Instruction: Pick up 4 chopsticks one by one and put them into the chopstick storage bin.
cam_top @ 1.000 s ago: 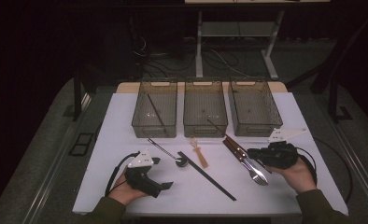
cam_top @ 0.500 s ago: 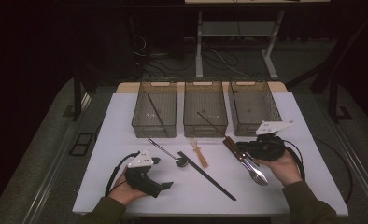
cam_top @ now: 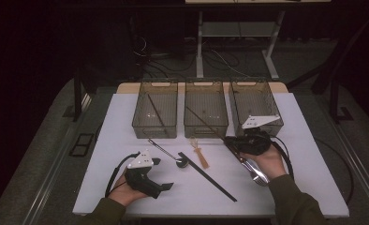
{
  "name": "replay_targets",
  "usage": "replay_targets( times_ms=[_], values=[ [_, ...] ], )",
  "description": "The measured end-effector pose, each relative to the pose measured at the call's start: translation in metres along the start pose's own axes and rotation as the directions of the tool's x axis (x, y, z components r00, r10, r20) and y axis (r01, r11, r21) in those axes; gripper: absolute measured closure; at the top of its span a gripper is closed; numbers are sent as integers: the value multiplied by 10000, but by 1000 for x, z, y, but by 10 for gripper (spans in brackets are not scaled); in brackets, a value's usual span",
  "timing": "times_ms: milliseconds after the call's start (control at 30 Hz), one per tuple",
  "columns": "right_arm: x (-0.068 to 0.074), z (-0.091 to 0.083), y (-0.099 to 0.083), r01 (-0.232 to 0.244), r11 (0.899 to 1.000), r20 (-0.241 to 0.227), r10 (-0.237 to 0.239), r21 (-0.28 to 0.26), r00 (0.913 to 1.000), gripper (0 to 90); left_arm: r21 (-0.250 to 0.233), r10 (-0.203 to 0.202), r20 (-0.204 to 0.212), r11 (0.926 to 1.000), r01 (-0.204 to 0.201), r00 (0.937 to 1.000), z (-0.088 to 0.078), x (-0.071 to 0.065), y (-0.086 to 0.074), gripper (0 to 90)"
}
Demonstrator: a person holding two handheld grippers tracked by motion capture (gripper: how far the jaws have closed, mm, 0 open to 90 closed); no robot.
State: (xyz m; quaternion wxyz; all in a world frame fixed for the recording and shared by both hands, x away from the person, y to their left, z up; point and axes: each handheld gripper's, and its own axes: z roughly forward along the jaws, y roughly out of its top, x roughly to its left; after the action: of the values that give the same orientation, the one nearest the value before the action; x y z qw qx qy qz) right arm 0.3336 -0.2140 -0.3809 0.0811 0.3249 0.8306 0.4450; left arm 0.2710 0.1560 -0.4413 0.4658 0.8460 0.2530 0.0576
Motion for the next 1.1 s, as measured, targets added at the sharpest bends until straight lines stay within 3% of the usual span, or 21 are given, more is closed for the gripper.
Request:
replay_targets(
  times_ms=[167,333,833,1100],
  values=[
    [2,9,9,-20,10000,12,20,-11,10000,840,20,-95,-5,10000,95,10000,0,-1,0,0],
    [3,21,20,-335,9993,0,335,-153,9994,840,36,-35,13,10000,35,10000,-1,-1,0,0],
    [13,60,66,-402,9986,103,406,-345,9991,840,34,-62,62,10000,62,10000,0,-1,1,0],
    [14,78,87,-688,9970,189,694,-343,9974,841,60,-114,11,9999,114,9999,1,-1,1,0]
  ],
)
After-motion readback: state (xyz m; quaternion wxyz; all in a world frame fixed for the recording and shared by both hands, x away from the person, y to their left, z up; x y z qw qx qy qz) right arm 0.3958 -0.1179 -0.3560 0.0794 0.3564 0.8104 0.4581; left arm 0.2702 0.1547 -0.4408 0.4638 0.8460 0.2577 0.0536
